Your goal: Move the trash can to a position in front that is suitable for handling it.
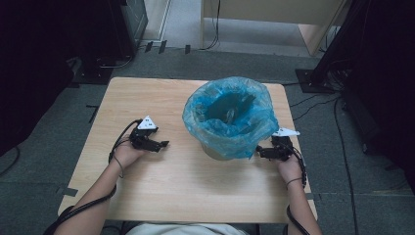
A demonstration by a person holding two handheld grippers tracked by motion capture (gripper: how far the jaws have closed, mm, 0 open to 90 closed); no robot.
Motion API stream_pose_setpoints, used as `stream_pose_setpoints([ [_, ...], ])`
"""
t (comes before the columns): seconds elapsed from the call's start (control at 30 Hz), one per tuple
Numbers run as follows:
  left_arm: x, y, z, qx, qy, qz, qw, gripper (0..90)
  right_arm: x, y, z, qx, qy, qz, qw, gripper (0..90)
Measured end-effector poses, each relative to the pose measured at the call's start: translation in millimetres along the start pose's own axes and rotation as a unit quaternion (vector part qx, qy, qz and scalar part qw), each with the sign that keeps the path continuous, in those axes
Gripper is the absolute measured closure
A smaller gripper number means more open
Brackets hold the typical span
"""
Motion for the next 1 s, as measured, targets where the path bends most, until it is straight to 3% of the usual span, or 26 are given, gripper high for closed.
stream_pose_setpoints([
  [0.8,-4.4,2.1,-4.5,0.01,-0.002,-0.01,0.9999,19.1,-0.7,0.5,-0.7,-0.006,0.001,0.006,1.0,13.9],
  [1.0,-5.7,1.3,-8.4,0.018,0.01,-0.017,0.9997,19.1,0.2,-0.5,-1.7,-0.017,0.006,0.002,0.9998,14.3],
])
Point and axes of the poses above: each handheld gripper's, and its own axes: x roughly backward along the jaws, z roughly out of its underside, y roughly to its left, the point moved 2 cm from there along -x, roughly forward along the jaws, and after that the axes turned 13 degrees about z, right-handed, at the moved point
